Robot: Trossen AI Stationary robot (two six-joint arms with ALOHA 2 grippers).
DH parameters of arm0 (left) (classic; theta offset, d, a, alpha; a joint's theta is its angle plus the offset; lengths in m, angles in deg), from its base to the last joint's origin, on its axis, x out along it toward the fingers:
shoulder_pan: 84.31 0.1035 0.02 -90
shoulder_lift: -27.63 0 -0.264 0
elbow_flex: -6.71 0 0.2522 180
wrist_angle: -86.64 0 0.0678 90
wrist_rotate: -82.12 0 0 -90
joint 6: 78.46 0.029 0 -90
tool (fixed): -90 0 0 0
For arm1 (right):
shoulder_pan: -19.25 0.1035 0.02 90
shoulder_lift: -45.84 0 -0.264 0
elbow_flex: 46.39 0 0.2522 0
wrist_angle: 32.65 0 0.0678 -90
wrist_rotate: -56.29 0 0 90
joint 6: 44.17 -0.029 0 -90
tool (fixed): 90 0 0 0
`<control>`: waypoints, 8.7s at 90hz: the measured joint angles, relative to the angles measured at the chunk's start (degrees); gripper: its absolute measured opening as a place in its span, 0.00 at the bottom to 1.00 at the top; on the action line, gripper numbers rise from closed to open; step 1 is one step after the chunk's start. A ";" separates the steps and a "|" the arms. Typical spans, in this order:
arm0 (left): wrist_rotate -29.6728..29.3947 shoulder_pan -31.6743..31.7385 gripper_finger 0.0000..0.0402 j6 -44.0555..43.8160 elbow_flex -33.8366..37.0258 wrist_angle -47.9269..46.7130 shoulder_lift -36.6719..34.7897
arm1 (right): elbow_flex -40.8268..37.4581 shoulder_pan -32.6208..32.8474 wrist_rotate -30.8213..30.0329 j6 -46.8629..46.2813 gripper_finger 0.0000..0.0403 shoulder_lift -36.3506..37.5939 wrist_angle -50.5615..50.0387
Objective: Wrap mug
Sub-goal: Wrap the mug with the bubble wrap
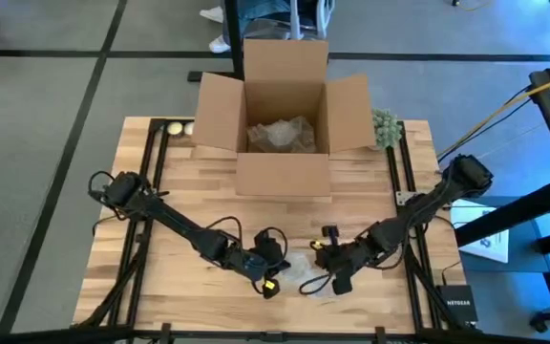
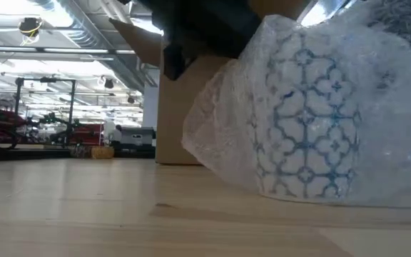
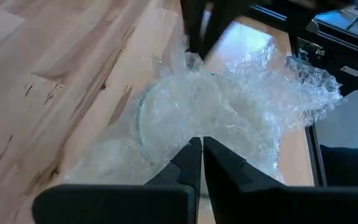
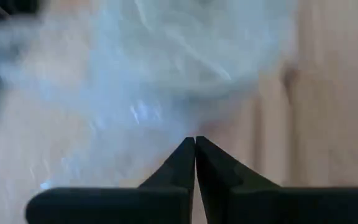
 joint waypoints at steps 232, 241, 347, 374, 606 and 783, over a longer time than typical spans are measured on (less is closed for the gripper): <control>5.48 1.47 0.00 10.87 -20.31 -27.60 7.93 | 6.06 -2.67 -2.40 8.87 0.00 -6.74 7.90; 5.16 0.91 0.00 10.04 -20.33 -29.28 5.41 | 6.04 -2.67 -2.35 9.34 0.00 -6.74 7.92; 9.51 0.26 0.00 8.91 -17.53 -24.58 7.00 | 5.95 -2.67 -2.64 9.87 0.00 -6.81 8.05; 8.91 0.68 0.00 7.90 -17.53 -25.36 7.10 | 12.39 -2.65 -0.68 11.94 0.00 -7.01 1.34; 9.29 0.65 0.00 8.98 -17.16 -27.78 7.66 | 17.23 -2.17 4.26 14.05 0.00 -10.19 -2.63; -6.31 -3.85 0.00 17.37 -5.03 -13.54 -2.50 | 16.82 -2.62 1.84 14.42 0.00 -12.95 -2.60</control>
